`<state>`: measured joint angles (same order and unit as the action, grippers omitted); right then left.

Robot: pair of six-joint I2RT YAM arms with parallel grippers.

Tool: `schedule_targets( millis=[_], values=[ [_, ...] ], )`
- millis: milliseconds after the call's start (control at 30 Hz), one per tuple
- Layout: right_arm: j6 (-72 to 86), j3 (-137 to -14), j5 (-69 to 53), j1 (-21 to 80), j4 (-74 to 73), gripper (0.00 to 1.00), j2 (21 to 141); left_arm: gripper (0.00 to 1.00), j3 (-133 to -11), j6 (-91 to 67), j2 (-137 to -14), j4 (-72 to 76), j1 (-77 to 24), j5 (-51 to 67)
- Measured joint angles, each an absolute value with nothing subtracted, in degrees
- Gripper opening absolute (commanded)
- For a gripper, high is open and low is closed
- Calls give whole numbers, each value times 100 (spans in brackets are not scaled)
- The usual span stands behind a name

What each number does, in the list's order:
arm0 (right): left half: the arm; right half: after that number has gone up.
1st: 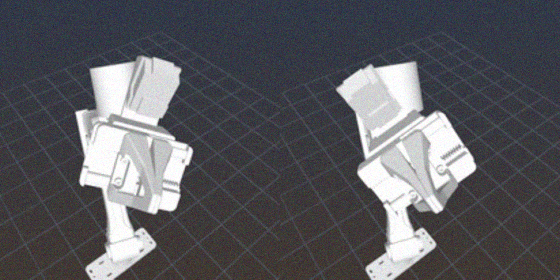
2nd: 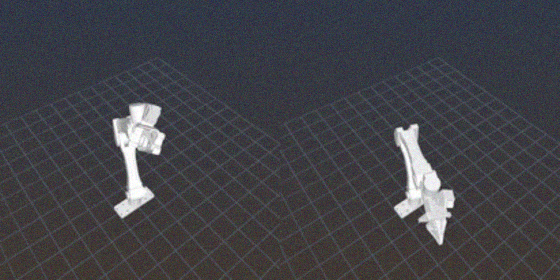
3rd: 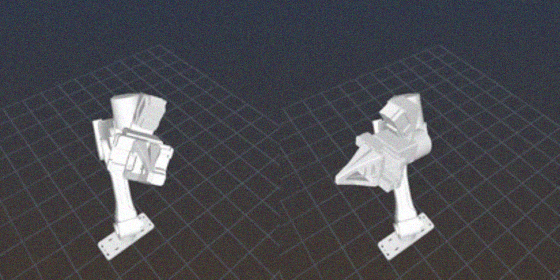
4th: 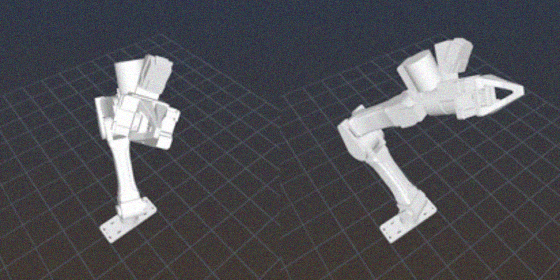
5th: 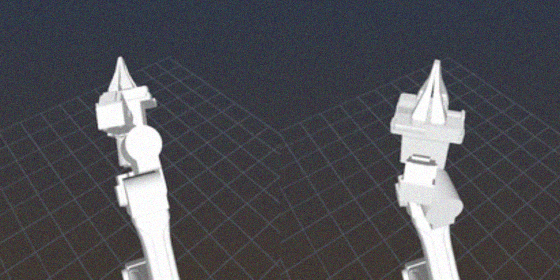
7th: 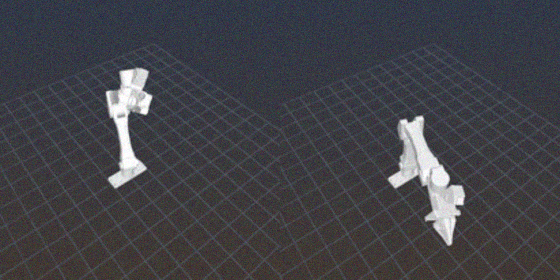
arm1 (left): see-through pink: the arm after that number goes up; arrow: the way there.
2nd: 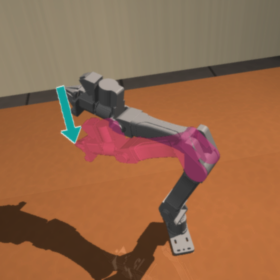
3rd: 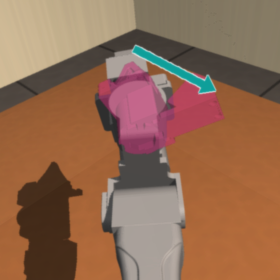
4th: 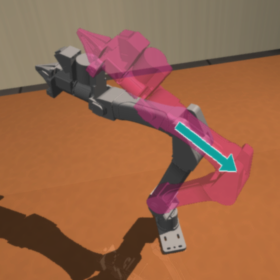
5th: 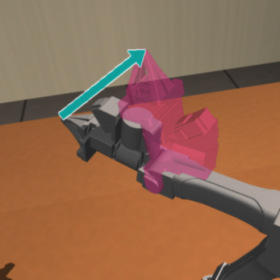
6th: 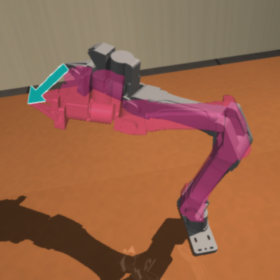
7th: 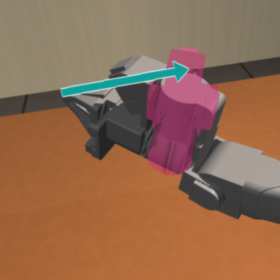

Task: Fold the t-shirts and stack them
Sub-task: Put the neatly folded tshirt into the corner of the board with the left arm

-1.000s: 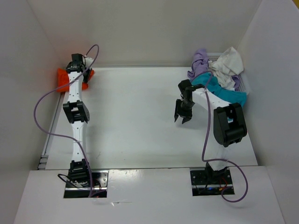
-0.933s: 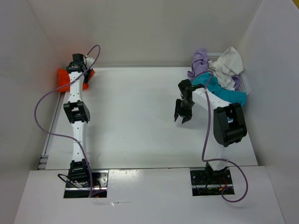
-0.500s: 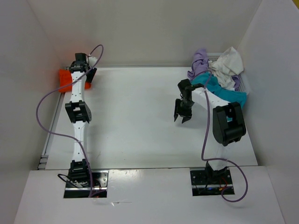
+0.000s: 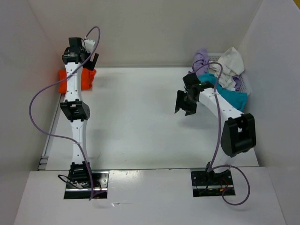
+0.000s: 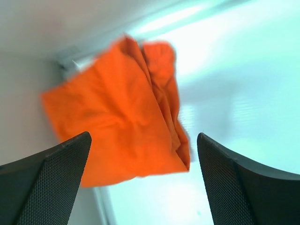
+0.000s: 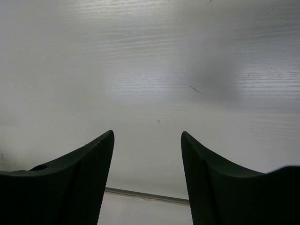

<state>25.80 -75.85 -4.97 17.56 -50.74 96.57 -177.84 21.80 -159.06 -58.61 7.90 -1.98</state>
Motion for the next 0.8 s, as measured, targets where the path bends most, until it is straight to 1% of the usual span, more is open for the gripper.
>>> schedule_targets(
  millis=[33,67,133,233,333,467,567,600,667,733,800],
  values=[
    [2585,-7599,-458,1756,-5054,69,9485,100,-17784,2171,-15675,-5870,749,-154],
    [2578,-7623,-399,1756,-5052,69,9312,100,-17784,2189,-15415,-5894,685,-84],
    [2578,-7649,-239,1761,-5006,74,8879,100,-17786,2274,-14838,-5983,502,102],
    [2563,-7671,34,1712,-4995,80,8128,100,-17830,2611,-14079,-6329,30,582],
    [2493,-7745,239,1527,-4993,80,7459,100,-17847,2908,-13596,-6648,-661,1105],
    [2381,-7787,432,954,-5024,80,6952,100,-17187,2998,-13373,-6893,-1433,1933],
    [2279,-7787,425,519,-5063,80,6882,100,-16107,3006,-13364,-7015,-1723,2517],
    [2248,-7787,410,405,-5068,81,6879,100,-15513,3004,-13281,-6906,-1809,2646],
    [2189,-7787,366,217,-5068,81,6877,100,-13758,2961,-12825,-6399,-2047,2685],
    [2139,-7787,318,113,-5061,81,6869,100,-11629,2805,-12110,-5428,-2471,2449],
    [2095,-7776,257,19,-5061,81,6855,100,-10038,2639,-11450,-4871,-2980,2106]
  ],
)
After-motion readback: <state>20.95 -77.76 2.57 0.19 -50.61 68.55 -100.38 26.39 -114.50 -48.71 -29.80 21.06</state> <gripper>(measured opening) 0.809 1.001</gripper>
